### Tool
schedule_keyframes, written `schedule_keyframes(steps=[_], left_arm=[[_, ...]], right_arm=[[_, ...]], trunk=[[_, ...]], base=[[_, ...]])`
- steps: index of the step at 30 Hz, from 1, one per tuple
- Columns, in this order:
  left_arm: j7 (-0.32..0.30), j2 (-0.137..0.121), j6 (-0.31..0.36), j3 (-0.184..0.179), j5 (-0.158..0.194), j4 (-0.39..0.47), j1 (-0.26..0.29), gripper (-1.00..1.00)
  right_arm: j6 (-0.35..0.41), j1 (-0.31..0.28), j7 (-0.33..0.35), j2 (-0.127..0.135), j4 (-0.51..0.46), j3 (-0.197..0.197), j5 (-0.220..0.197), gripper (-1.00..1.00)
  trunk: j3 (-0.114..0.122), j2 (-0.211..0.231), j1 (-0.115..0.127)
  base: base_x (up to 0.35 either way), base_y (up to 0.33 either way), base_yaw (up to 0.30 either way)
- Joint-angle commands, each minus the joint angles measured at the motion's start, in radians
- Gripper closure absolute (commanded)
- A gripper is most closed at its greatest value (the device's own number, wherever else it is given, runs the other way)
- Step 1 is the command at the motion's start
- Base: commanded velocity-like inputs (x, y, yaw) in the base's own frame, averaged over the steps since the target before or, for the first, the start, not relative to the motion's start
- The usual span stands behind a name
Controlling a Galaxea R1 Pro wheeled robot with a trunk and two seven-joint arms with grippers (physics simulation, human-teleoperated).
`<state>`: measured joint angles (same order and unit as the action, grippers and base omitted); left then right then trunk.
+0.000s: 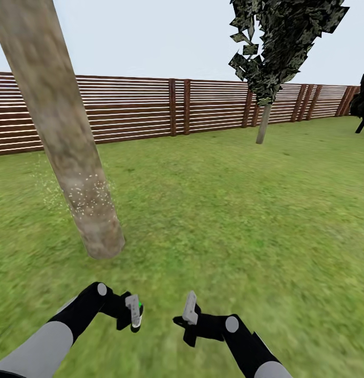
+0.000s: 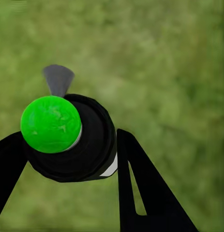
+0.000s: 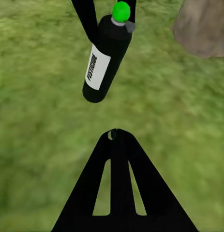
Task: In the garden, pick up the pesticide atomizer on the floor and spray pesticide onto both trees until each tree trunk is fully covered.
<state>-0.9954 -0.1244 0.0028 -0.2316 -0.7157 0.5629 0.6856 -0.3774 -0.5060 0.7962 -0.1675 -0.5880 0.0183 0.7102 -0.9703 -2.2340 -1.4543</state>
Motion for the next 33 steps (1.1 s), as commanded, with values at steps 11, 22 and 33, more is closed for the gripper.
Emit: schedule_keyframes(steps=[11, 22, 33], left_arm=[[-0.009, 0.078, -0.008, -0.035, -0.132, 0.000, 0.000, 1.00], [-0.058, 0.123, -0.052, -0.068, -0.131, -0.001, 0.000, 1.00], [-0.057, 0.163, -0.047, -0.135, -0.132, -0.003, 0.000, 1.00]], right_arm=[[0.000, -0.002, -0.001, 0.000, -0.007, 0.000, 0.002, 1.00], [-0.002, -0.002, -0.002, 0.003, -0.006, -0.001, 0.003, 1.00], [-0.001, -0.002, -0.003, 0.003, -0.007, -0.001, 0.003, 1.00]], trunk=[[0.000, 0.000, 0.000], [0.000, 0.000, 0.000], [0.000, 0.000, 0.000]], base=[[0.000, 0.000, 0.000], [0.000, 0.000, 0.000], [0.000, 0.000, 0.000]])
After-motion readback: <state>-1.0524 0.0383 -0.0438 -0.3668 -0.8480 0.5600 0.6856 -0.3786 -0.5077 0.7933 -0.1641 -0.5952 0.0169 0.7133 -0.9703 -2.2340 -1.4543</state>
